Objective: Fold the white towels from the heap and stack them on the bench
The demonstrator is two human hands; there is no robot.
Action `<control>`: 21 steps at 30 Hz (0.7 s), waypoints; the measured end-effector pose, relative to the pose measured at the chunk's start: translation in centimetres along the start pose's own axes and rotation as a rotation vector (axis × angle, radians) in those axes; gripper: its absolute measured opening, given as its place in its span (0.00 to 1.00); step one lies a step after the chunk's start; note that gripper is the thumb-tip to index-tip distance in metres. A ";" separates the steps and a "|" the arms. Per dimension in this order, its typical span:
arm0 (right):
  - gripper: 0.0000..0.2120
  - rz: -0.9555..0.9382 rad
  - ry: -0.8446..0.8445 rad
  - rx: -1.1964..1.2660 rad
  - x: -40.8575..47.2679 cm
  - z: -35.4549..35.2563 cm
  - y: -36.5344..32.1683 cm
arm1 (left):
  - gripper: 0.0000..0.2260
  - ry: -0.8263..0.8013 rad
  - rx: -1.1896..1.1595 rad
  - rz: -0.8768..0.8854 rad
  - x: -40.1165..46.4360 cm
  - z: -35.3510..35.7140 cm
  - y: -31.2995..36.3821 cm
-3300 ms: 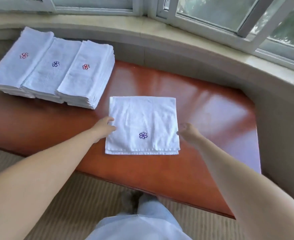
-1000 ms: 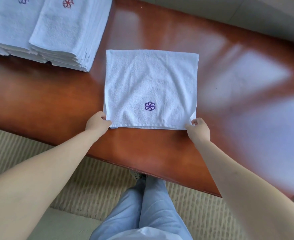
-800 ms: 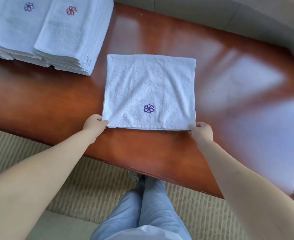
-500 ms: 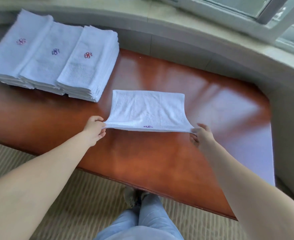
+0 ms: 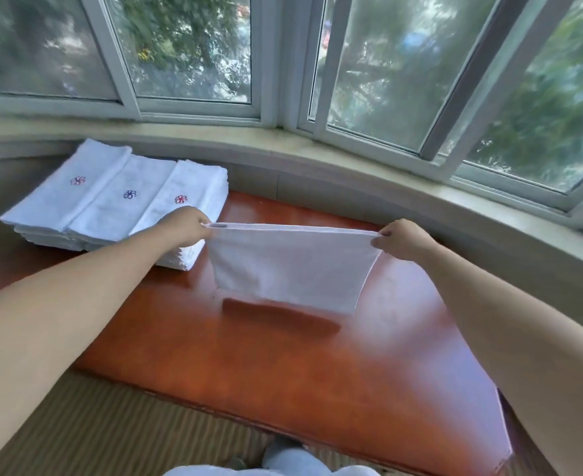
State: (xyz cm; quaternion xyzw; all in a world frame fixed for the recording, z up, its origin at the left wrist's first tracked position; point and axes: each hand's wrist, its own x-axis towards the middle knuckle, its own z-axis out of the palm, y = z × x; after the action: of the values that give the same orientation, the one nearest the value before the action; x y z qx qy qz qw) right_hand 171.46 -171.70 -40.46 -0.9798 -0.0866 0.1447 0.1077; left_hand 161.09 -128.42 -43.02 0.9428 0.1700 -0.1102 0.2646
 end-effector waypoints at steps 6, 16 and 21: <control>0.06 0.244 -0.717 0.099 -0.5 -1.9 1.6 | 0.02 -0.724 -0.006 -0.243 -1.6 -3.1 0.7; 0.03 0.293 -0.709 0.043 5.9 2.7 2.0 | 0.06 -0.553 -0.125 -0.362 3.5 1.3 0.6; 0.08 0.261 -0.351 0.327 11.1 11.3 2.9 | 0.10 -0.299 -0.467 -0.468 7.0 10.1 -1.6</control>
State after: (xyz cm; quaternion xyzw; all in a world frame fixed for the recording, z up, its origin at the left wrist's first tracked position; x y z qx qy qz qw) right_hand 178.88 -170.15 -54.60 -0.9123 0.0477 0.3369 0.2281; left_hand 165.73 -130.73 -54.24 0.7660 0.3613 -0.2627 0.4623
